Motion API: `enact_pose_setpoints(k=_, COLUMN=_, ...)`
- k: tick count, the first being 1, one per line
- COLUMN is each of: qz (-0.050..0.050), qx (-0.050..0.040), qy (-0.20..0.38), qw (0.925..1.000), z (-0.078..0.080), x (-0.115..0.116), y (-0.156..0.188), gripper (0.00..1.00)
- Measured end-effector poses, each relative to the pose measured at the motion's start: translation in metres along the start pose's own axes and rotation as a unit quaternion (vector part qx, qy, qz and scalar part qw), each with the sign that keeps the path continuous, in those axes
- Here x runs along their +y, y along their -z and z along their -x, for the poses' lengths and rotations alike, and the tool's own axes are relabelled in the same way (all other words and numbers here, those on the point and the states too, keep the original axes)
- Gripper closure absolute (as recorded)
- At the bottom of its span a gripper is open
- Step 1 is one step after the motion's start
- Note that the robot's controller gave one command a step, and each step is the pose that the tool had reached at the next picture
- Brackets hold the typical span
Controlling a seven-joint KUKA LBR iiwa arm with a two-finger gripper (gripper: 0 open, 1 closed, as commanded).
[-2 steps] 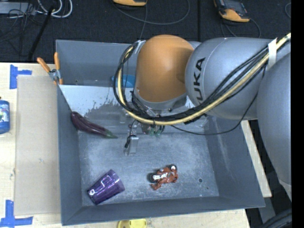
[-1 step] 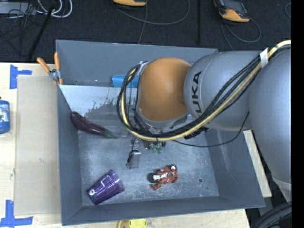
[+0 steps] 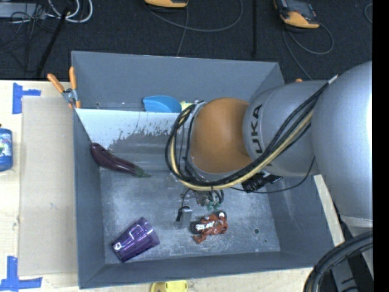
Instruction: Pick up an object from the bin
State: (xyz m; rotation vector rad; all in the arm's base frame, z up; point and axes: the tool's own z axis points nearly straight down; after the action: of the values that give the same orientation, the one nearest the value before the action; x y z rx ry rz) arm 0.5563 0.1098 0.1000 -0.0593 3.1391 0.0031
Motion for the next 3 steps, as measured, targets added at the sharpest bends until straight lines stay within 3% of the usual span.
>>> enact_pose_setpoints(k=1, qz=-0.001, qx=0.005, qy=0.066, qw=0.9978, z=-0.01, x=-0.033, y=-0.024, gripper=0.0)
enact_pose_setpoints(k=2, qz=0.0, qx=0.0014, qy=0.094, qw=0.9956, z=-0.001, x=-0.074, y=0.003, gripper=0.0)
enact_pose_setpoints(k=3, qz=-0.002, qx=-0.001, qy=0.083, qw=0.9965, z=0.001, x=-0.089, y=0.003, gripper=0.0)
